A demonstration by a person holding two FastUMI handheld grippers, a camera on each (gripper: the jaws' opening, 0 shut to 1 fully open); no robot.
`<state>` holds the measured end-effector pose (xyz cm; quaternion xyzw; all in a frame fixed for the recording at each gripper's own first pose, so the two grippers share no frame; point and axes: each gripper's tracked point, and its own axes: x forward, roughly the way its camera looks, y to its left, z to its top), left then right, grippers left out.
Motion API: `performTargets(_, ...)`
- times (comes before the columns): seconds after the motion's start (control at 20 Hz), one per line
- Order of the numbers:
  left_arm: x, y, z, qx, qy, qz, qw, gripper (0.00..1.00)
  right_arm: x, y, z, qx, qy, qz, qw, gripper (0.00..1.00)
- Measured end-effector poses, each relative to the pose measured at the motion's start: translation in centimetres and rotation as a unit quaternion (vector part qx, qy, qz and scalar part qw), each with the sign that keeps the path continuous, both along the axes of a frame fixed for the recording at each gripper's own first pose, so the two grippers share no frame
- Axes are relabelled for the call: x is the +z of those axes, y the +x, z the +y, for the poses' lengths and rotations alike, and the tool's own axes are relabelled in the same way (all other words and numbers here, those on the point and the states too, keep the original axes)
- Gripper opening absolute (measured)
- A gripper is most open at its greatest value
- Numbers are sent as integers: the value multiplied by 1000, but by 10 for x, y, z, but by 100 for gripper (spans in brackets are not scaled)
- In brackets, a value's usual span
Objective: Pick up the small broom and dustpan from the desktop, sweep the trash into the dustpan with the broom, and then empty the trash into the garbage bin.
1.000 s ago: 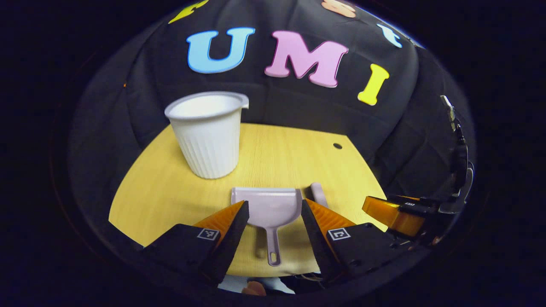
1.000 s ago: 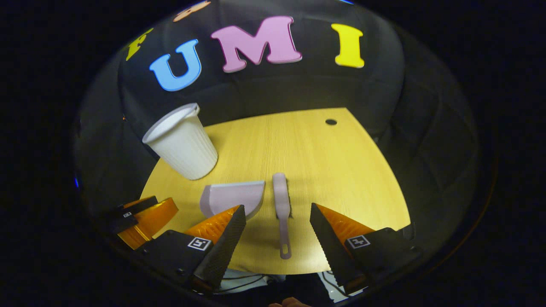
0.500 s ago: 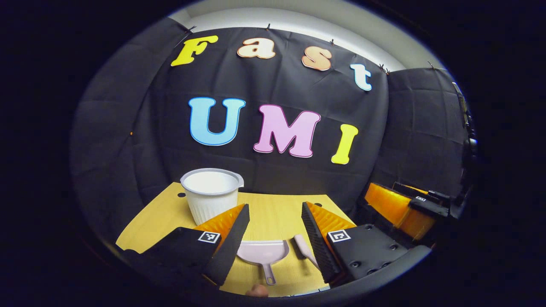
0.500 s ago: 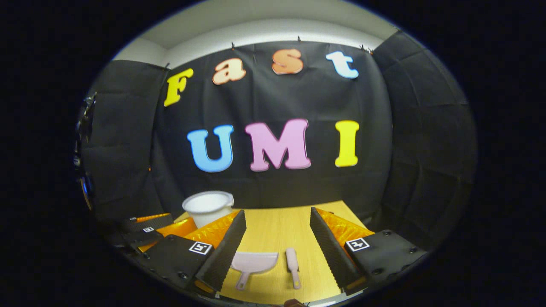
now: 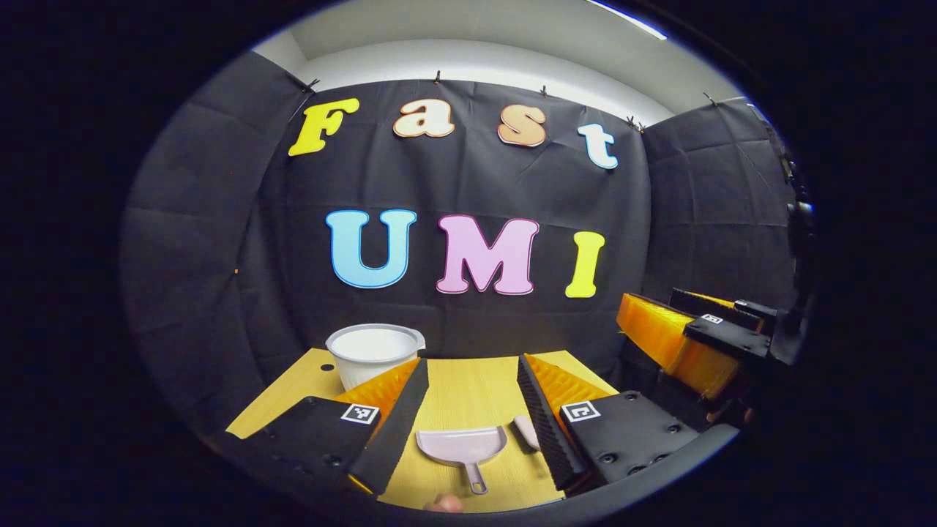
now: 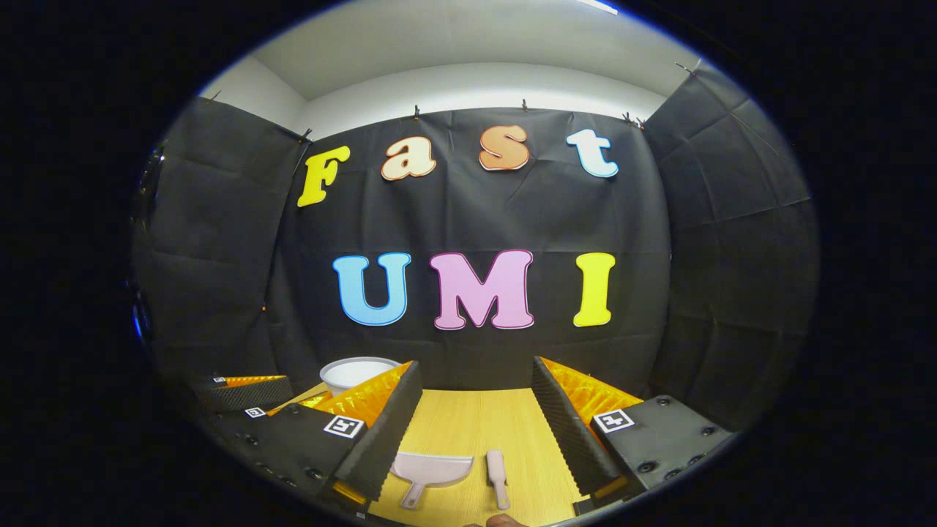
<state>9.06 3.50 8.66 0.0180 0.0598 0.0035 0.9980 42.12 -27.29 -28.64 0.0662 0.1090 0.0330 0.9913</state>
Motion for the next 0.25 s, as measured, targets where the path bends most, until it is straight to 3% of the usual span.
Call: performTargets(0.25, 7, -6, 1, 8, -6, -17, 1000, 71, 2, 1, -4, -18, 8, -3, 1000, 97)
